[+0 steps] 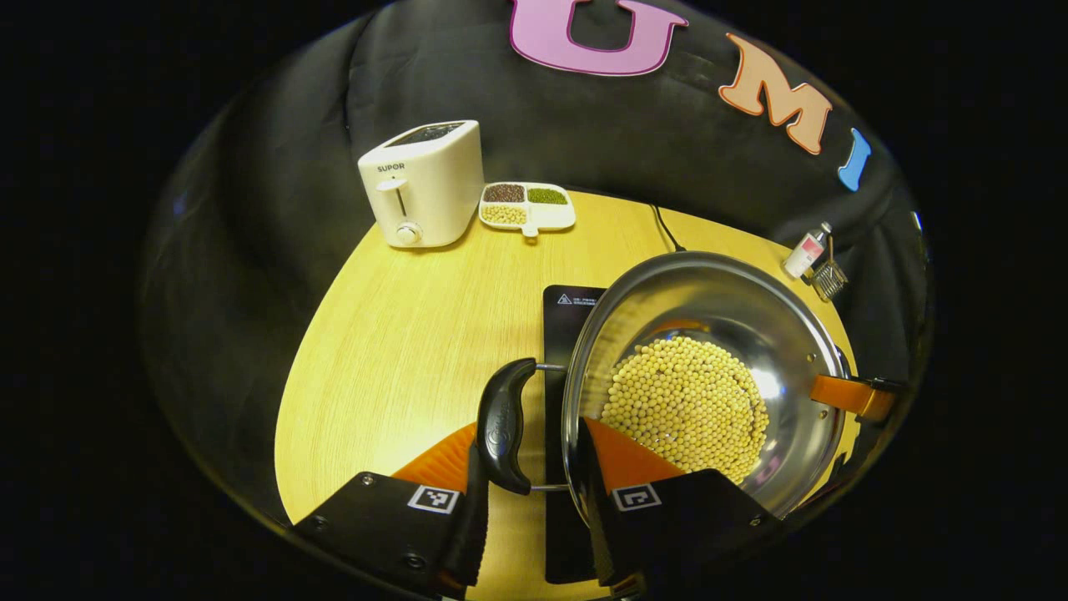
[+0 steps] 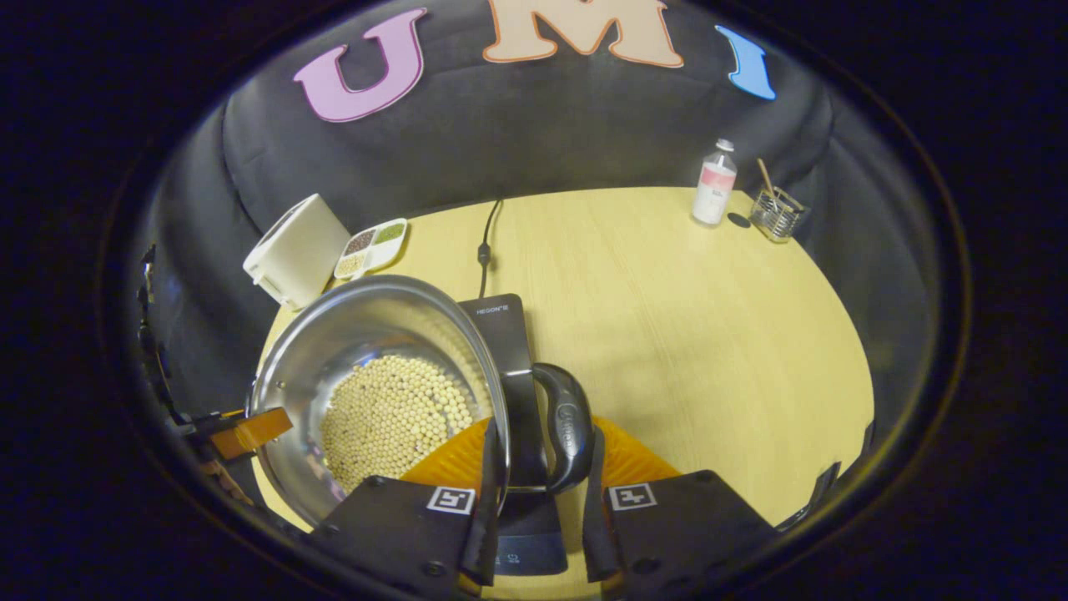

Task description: First push the handle of the pot to place it horizontally, then grasp the pot with both hands and set it on the induction cooktop.

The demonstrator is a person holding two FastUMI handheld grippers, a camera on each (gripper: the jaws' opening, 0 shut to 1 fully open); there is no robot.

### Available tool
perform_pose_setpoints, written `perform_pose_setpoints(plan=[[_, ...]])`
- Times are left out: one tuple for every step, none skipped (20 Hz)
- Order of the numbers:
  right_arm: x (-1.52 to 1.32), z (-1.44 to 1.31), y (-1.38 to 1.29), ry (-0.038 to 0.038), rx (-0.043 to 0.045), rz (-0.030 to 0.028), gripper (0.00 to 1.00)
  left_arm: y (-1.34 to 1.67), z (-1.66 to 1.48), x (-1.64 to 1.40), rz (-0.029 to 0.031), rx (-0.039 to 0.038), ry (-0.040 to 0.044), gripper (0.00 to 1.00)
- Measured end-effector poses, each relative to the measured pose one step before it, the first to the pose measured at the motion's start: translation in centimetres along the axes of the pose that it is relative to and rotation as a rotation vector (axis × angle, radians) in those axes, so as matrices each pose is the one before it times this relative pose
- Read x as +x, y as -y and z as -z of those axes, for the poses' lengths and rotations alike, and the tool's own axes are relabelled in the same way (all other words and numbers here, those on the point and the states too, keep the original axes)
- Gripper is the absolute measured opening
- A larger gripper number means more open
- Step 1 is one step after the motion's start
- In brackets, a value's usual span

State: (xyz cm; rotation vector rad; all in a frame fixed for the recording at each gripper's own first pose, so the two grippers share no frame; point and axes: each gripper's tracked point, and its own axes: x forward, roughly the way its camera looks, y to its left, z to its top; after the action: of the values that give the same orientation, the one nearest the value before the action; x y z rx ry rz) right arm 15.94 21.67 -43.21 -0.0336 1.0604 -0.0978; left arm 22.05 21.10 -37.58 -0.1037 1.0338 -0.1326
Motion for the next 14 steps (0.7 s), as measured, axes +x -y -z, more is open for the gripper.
perform_pose_setpoints(plan=[[0.45, -0.329, -0.326, 0.01502, 0.01074, 0.00059, 0.43, -0.006, -1.06, 0.455, 0.00787, 0.01167, 0.04982, 0.52], [-0.032, -0.17, -0.222, 0.0043, 0.00375, 0.00321, 0.43, -0.114, 0.016, 0.262, 0.00841, -0.00167, -0.00871, 0.52], [0.001, -0.518, -0.015, 0.00194, 0.00781, 0.00548, 0.43, 0.048, -0.165, 0.06, 0.00396, 0.00455, -0.00448, 0.52], [0.064, -0.395, -0.021, 0.00048, -0.00295, 0.00368, 0.43, -0.106, 0.118, 0.366, 0.00357, -0.00242, 0.00538, 0.52], [0.194, -0.251, -0.09, 0.0077, -0.01039, -0.0018, 0.43, 0.045, -0.148, 0.207, 0.00251, 0.00046, 0.00573, 0.52], [0.263, -0.32, -0.152, 0.00816, -0.00398, -0.00507, 0.43, -0.058, -0.445, 0.186, -0.00064, 0.0004, 0.01692, 0.53], [0.385, -0.003, -0.04, -0.00147, 0.00391, -0.00209, 0.36, 0.111, -0.088, 0.119, -0.00511, 0.00077, 0.0021, 0.53], [0.265, 0.059, 0.019, -0.00508, 0.00185, -0.00229, 0.36, 0.004, -0.008, 0.132, -0.00652, 0.00845, 0.00151, 0.53], [0.133, 0.015, 0.242, -0.0021, 0.00407, -0.00449, 0.37, -0.044, -0.229, 0.188, -0.00311, 0.00728, 0.00719, 0.53], [0.166, -0.048, 0.091, 0.00185, 0.00582, -0.00512, 0.43, 0.157, -0.219, 0.135, -0.00101, 0.00653, 0.0038, 0.54], [0.089, -0.122, -0.134, 0.00244, 0.0014, -0.00325, 0.43, 0.142, 0.068, -0.017, -0.0018, 0.00576, -0.00297, 0.54], [0.164, -0.142, 0.051, 0.00411, 0.00098, -0.00561, 0.37, 0.035, -0.117, -0.002, -0.00441, 0.00252, 0.00584, 0.56], [0.39, -0.141, -0.128, 0.00268, 0.00227, -0.008, 0.37, 0.006, -0.174, 0.098, -0.00456, 0.00091, 0.00935, 0.58], [0.188, -0.27, -0.122, -0.00193, 0.00549, -0.00748, 0.37, -0.004, -0.156, 0.027, -0.00516, 0.00644, 0.0056, 0.59]])
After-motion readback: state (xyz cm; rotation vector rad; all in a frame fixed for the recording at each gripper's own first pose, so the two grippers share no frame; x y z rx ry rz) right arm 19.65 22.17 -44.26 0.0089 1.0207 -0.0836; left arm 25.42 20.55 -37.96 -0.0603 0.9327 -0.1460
